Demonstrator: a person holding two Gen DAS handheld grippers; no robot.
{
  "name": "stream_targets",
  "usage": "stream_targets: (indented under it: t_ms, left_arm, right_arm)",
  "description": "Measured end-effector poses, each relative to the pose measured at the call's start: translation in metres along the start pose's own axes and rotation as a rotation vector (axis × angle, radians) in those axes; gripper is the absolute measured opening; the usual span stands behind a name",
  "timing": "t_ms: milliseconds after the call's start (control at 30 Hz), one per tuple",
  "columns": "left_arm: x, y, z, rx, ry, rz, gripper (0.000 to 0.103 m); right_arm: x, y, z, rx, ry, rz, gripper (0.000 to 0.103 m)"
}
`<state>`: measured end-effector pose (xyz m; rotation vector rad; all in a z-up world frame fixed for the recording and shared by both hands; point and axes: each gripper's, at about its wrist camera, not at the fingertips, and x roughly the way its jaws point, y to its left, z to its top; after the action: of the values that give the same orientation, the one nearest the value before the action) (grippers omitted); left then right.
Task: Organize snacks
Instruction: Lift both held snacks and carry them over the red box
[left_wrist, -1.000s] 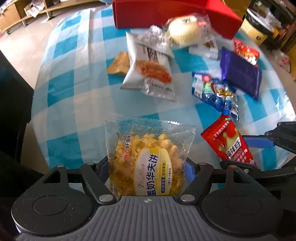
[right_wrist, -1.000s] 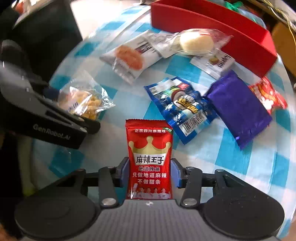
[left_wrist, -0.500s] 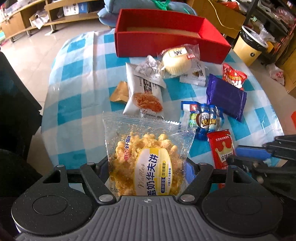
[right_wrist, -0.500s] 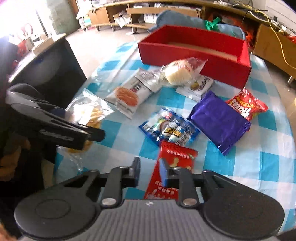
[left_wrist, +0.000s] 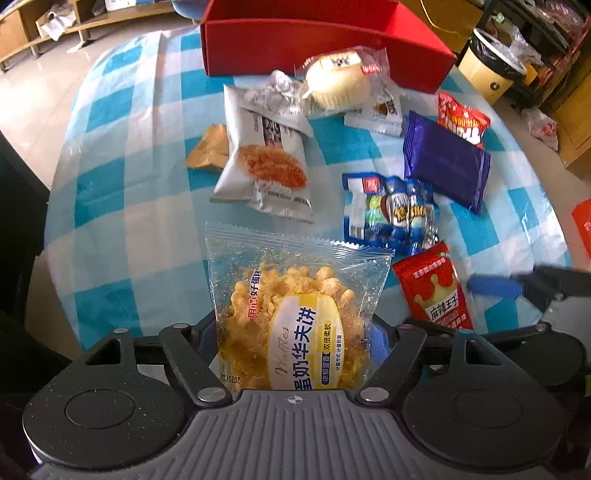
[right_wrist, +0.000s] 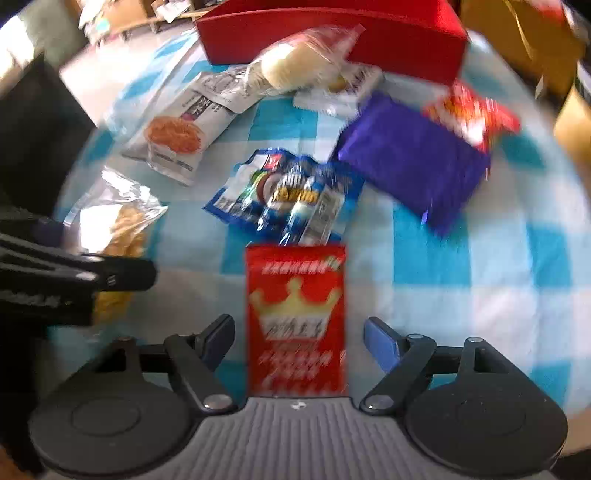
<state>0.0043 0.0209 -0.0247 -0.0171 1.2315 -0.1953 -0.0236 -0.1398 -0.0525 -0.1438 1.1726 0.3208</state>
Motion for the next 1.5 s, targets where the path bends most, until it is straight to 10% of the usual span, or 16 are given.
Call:
stream_targets:
  t_ms: [233, 600, 1500]
  left_arm:
    - [0.006, -0.002, -0.008, 0.029, 0.033, 0.018, 0.080]
    - [-0.029, -0.007, 0.017, -0.009, -0.106, 0.006, 0.080]
    - [-0.028, -0.027, 0.186, -0.021, -0.311, 0.054, 0.079]
  right_arm:
    - [-0.015, -0.012, -0.002, -0.035, -0.016, -0.030, 0.045]
    - [-0.069, -0.027, 0.012, 0.027, -0.215, 0.025, 0.043]
    - [-0.066, -0.090, 0.178, 0.132, -0.432, 0.032, 0.043]
